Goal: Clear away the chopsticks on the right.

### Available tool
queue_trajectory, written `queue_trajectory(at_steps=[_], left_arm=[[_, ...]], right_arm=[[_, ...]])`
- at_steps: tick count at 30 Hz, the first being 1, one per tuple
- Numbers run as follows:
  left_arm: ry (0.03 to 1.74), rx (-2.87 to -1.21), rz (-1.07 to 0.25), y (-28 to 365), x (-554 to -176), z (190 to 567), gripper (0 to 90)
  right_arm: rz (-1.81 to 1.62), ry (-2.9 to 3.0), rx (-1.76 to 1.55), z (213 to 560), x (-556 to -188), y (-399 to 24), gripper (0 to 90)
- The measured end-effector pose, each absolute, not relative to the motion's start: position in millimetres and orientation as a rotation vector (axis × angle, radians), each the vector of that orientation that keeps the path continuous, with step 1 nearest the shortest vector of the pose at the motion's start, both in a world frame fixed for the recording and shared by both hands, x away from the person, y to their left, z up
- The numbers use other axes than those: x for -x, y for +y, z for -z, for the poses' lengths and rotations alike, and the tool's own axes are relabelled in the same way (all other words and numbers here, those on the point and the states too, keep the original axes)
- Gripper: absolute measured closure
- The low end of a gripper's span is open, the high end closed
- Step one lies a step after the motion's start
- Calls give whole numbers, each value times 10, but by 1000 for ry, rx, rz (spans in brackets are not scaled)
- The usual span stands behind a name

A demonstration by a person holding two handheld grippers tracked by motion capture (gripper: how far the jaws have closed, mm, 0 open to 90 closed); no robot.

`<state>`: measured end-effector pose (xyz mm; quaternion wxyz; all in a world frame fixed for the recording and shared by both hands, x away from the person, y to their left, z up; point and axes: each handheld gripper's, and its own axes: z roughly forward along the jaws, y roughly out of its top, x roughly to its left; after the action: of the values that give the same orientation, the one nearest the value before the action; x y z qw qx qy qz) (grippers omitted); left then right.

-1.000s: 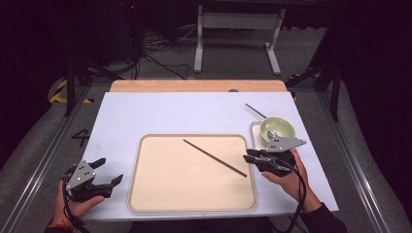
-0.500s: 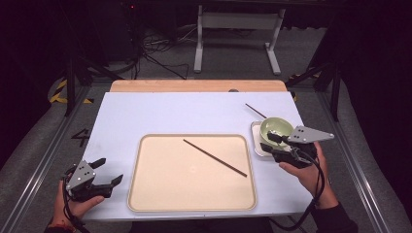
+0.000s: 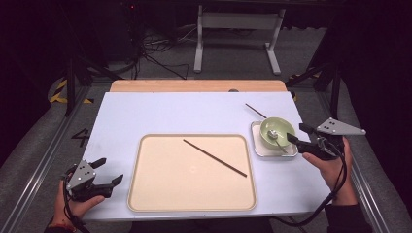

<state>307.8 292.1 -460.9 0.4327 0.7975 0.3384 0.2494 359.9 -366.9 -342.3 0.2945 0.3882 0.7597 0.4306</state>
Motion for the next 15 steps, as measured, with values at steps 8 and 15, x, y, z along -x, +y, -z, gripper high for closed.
queue_trajectory(at_steps=[8, 15], left_arm=[[842, -1989, -625, 2921, -3077, 4603, 176], [846, -1990, -625, 2924, -3077, 4605, 176]], right_arm=[[-1113, 1947, -1184, 3598, -3745, -4001, 421], [-1059, 1949, -1319, 3870, -3935, -4209, 445]])
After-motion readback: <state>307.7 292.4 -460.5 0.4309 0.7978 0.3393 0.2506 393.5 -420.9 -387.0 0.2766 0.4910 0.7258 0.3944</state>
